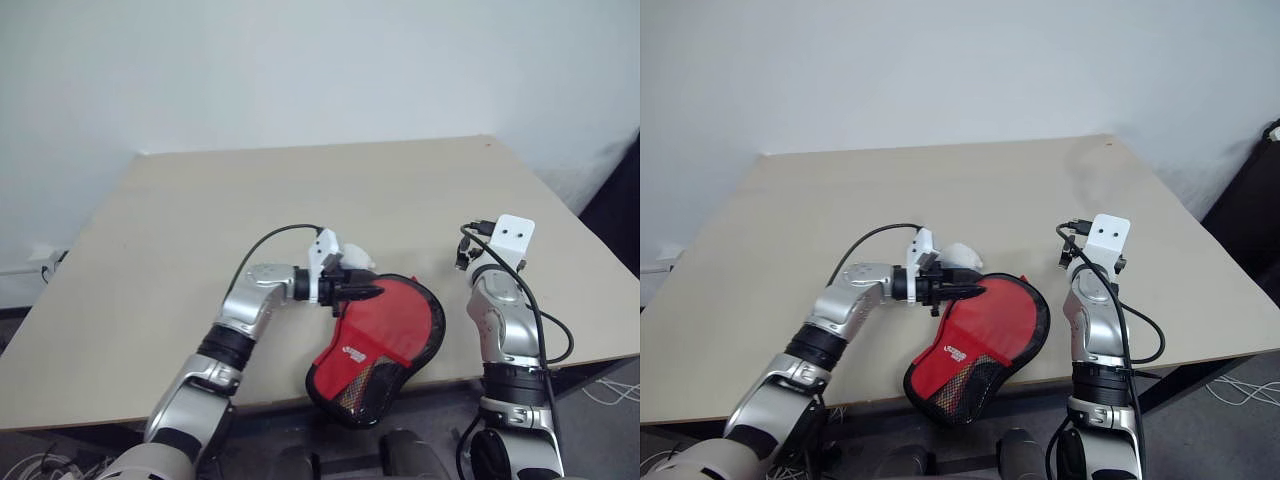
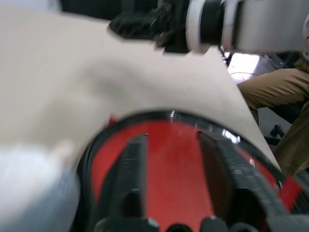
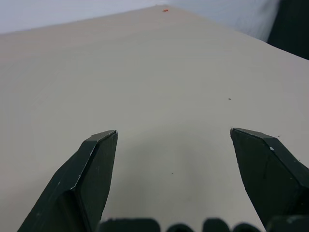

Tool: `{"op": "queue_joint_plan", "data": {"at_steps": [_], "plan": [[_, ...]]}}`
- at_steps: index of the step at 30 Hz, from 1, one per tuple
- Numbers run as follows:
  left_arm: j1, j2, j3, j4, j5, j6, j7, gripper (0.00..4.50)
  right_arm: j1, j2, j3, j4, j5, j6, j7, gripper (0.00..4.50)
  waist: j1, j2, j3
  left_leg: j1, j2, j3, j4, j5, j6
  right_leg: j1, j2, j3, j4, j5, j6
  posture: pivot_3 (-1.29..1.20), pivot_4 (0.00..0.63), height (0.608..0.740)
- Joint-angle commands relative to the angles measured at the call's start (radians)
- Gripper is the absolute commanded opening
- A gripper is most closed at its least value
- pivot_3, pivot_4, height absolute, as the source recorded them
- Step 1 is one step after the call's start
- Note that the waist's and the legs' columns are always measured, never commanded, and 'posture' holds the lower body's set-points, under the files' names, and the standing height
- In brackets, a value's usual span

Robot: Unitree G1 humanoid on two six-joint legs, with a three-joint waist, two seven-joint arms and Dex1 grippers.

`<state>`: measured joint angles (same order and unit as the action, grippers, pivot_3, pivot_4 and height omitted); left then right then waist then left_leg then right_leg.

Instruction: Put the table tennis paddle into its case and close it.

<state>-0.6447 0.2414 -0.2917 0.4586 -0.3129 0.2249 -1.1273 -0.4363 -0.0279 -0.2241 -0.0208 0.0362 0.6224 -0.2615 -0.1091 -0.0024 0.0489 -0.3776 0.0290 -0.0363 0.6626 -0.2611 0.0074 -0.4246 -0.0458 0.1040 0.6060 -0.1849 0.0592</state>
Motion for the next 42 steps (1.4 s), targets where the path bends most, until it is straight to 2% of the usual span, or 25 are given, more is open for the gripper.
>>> {"op": "queue_joint_plan", "data": {"at_steps": [1,2,17,29,42], "plan": [[-0.008,-0.034,-0.026,0.006,0.042,-0.043,-0.023,0.28,-0.027,-0.003,-0.006,-0.037,-0.004,-0.026,-0.014,4.05,-0.001,0.0,0.0,0.0,0.0,0.0,0.0,0.0,0.0,0.0,0.0,0.0,0.0,0.0,0.0,0.0,0.0,0.74],[0.0,-0.037,-0.041,0.002,0.059,-0.039,-0.027,0.05,-0.027,-0.003,-0.007,-0.038,-0.004,-0.026,-0.015,4.05,0.0,0.0,0.0,0.0,0.0,0.0,0.0,0.0,0.0,0.0,0.0,0.0,0.0,0.0,0.0,0.0,0.0,0.74],[0.099,0.037,-0.086,-0.073,0.201,0.006,0.019,0.05,-0.033,-0.007,-0.009,-0.028,0.0,-0.024,-0.003,4.05,-0.001,0.0,0.0,0.001,0.0,0.0,0.001,0.001,0.002,0.0,0.001,0.002,0.001,0.0,0.0,0.0,0.0,0.74],[0.131,-0.013,-0.055,-0.077,0.172,0.045,0.076,0.05,-0.045,-0.006,0.001,-0.008,0.004,-0.028,0.01,4.05,0.0,0.001,-0.001,0.002,0.0,0.0,0.001,0.002,0.003,0.002,0.001,0.002,0.002,0.0,0.0,0.0,0.0,0.74],[0.044,-0.086,-0.021,-0.084,0.162,0.04,0.102,0.05,-0.043,-0.005,0.005,-0.009,0.007,-0.03,0.015,4.05,0.0,0.001,-0.001,0.001,-0.001,0.0,0.001,0.002,0.003,0.002,0.001,0.003,0.002,0.0,0.0,0.0,0.0,0.74]]}}
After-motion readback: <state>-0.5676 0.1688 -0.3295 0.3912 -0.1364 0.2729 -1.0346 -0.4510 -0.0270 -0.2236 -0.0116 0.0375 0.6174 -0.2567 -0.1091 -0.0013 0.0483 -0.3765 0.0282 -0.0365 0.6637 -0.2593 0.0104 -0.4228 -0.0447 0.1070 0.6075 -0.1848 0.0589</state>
